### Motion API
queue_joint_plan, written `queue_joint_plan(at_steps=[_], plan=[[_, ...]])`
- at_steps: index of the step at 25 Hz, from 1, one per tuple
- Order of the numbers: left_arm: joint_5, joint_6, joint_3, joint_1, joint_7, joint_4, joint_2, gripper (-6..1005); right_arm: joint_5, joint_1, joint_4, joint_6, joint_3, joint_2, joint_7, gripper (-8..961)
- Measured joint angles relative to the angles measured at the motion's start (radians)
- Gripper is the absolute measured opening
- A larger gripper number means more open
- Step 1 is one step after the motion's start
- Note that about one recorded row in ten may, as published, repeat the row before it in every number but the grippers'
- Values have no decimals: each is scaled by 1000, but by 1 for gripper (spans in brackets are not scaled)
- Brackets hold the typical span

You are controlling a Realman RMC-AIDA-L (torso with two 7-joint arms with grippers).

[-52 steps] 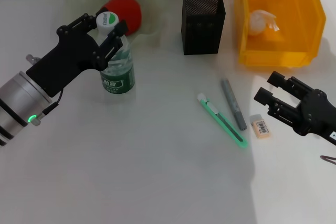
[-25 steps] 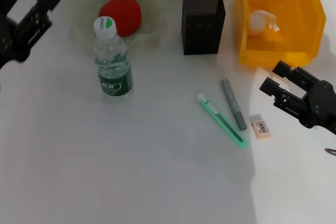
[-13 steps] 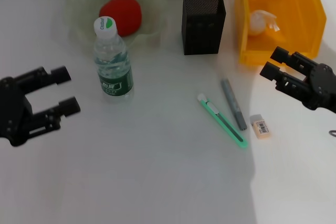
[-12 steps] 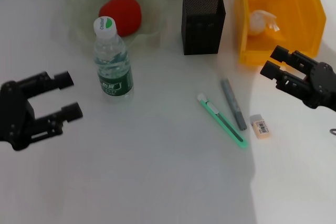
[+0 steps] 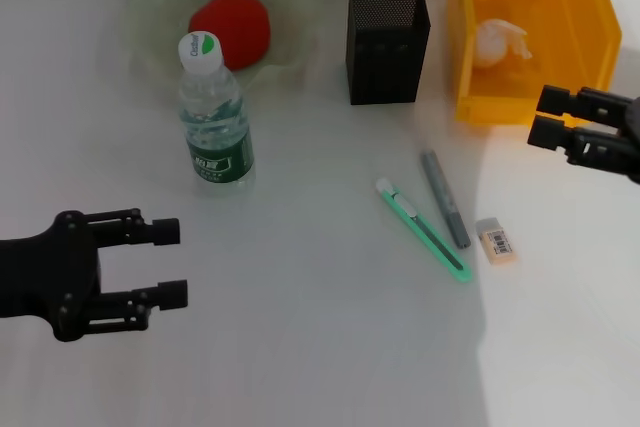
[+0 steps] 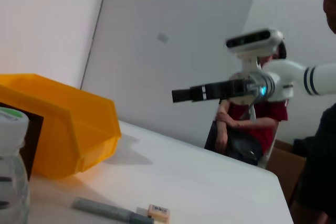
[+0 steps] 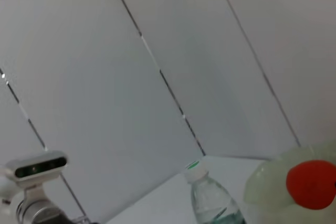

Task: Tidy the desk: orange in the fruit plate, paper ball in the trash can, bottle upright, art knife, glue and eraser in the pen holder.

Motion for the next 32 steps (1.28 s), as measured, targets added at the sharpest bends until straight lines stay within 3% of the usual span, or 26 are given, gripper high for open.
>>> queue_joint_plan(at_steps=[2, 3, 4, 6, 8, 10, 11, 13, 15, 18, 19, 22, 23, 24, 26, 32], plan=[[0, 0, 0, 0, 0, 0, 0, 697, -56, 21, -109, -40, -4, -7, 104, 719], [25, -5, 0, -10, -9, 16, -9, 697, -126, 49, -208, -79, -10, -11, 203, 719], [81, -28, 0, -36, -33, 42, -30, 697, -126, 49, -208, -79, -10, -11, 203, 719], [131, -61, -1, -66, -61, 54, -49, 697, -212, 91, -296, -118, -11, -12, 294, 719], [131, -61, -1, -66, -61, 54, -49, 697, -361, 173, -387, -161, -15, -11, 414, 719], [221, -130, -1, -126, -118, 80, -90, 697, -398, 197, -405, -167, -20, -10, 439, 719], [232, -143, -1, -136, -128, 86, -98, 697, -442, 222, -422, -168, -37, -10, 470, 719], [232, -143, -1, -136, -128, 86, -98, 697, -555, 301, -461, -164, -122, -17, 583, 719], [263, -176, -1, -162, -147, 118, -120, 697, -584, 332, -466, -161, -148, -21, 622, 719], [265, -178, -1, -166, -149, 127, -123, 697, -717, 463, -448, -156, -279, -32, 755, 719], [266, -187, -1, -171, -151, 135, -125, 697, -717, 463, -448, -156, -279, -32, 755, 719], [266, -197, -1, -173, -152, 135, -126, 697, -822, 542, -416, -102, -404, -11, 811, 718], [266, -199, -1, -175, -152, 135, -126, 697, -884, 574, -389, -57, -465, 16, 824, 718], [267, -200, -1, -175, -152, 135, -126, 697, -884, 574, -389, -57, -465, 16, 824, 718], [267, -200, -1, -175, -152, 135, -126, 697, -939, 594, -361, -1, -519, 39, 830, 718], [268, -210, -2, -167, -152, 140, -126, 698, -942, 605, -245, 183, -689, 47, 879, 718]])
